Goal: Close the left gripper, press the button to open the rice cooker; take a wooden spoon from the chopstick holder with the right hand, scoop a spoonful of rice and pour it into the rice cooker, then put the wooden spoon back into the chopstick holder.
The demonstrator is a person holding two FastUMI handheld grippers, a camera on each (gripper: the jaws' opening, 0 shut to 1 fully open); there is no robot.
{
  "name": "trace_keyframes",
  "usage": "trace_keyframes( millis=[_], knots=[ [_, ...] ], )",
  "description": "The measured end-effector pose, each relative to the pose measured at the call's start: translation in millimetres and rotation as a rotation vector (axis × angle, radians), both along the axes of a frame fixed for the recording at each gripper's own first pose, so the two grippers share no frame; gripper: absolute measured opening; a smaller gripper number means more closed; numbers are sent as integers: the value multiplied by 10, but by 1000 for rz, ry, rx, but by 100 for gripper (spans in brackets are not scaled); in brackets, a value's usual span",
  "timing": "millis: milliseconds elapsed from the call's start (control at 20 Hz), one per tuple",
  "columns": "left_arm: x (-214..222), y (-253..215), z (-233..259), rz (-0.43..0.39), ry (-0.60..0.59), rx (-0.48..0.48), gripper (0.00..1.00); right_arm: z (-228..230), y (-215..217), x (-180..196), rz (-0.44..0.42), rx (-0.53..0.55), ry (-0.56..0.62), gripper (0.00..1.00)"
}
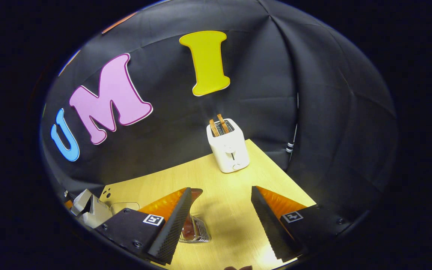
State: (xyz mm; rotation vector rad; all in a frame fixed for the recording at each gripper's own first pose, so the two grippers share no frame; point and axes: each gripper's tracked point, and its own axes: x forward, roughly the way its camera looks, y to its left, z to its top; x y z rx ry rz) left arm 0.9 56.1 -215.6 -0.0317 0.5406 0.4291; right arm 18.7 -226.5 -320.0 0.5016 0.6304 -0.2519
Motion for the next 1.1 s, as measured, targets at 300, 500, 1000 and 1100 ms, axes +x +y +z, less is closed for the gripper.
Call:
trace_keyframes(
  millis=[300,500,1000,1100],
  knots=[
    [-78,-31,-338,27,97,-31,88,-110,-63,60,0,-9,13,98],
    [-68,-46,-424,14,132,-31,89,-159,-65,100,-2,-6,24,98],
    [75,-15,-420,-3,57,19,90,132,-16,111,-22,-50,-22,98],
    [72,-19,-368,-32,51,53,89,304,29,114,-27,-62,-53,98]
  ],
)
